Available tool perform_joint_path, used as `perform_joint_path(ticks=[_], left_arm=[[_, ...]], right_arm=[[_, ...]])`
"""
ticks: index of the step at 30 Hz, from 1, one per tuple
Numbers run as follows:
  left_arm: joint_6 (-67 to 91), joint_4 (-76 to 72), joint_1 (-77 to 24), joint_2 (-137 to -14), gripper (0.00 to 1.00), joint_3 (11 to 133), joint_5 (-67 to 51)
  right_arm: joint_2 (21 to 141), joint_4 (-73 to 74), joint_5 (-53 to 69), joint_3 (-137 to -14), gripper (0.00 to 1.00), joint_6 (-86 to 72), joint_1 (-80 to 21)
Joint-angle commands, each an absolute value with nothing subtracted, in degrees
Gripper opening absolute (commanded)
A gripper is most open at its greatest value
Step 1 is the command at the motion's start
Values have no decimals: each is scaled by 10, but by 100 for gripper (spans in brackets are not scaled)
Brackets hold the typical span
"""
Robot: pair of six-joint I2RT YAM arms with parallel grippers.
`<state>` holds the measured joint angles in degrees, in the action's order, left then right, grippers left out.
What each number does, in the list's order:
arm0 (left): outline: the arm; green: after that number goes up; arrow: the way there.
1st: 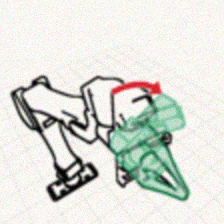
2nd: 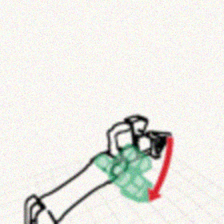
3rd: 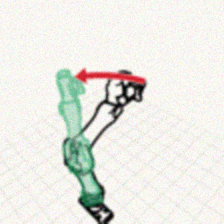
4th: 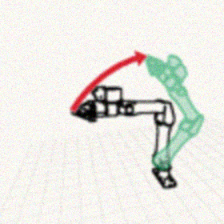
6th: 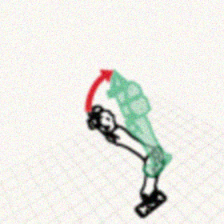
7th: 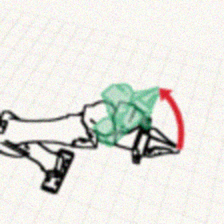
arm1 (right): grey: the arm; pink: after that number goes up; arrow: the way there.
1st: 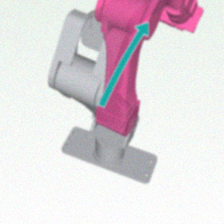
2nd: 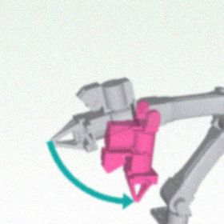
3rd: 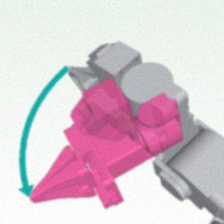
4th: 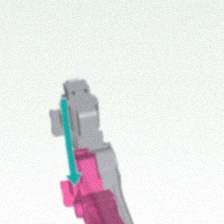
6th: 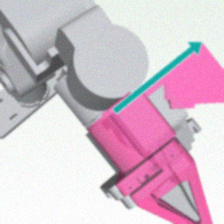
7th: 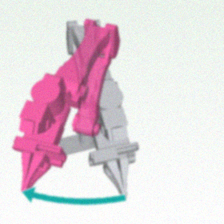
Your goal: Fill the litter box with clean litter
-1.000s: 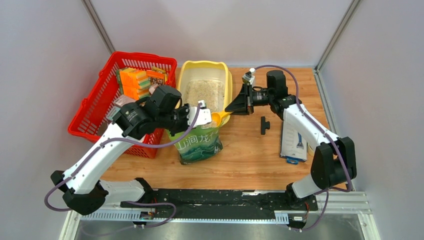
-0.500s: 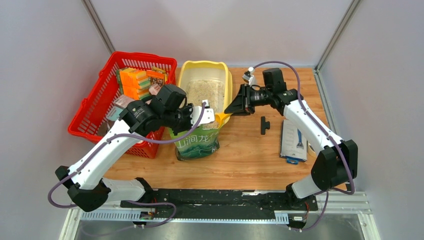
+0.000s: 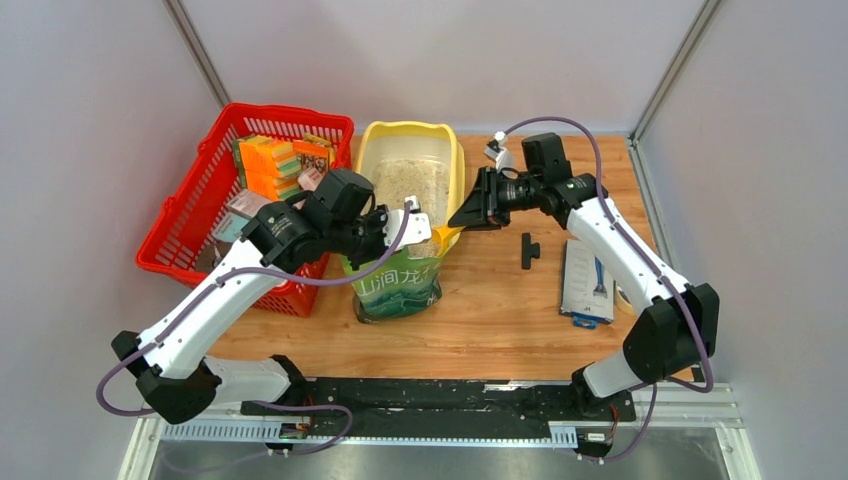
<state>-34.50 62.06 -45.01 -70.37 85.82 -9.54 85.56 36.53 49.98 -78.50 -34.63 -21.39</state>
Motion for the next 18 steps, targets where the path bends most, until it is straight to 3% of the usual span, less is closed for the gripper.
perform_joint_path(ticks=[1, 18], left_arm=[[-324, 500, -454, -666, 0, 890, -140], [-328, 515, -455, -657, 0, 877, -113]], right_arm=[[838, 353, 457, -808, 0, -336, -222], [823, 326, 584, -809, 0, -381, -171]])
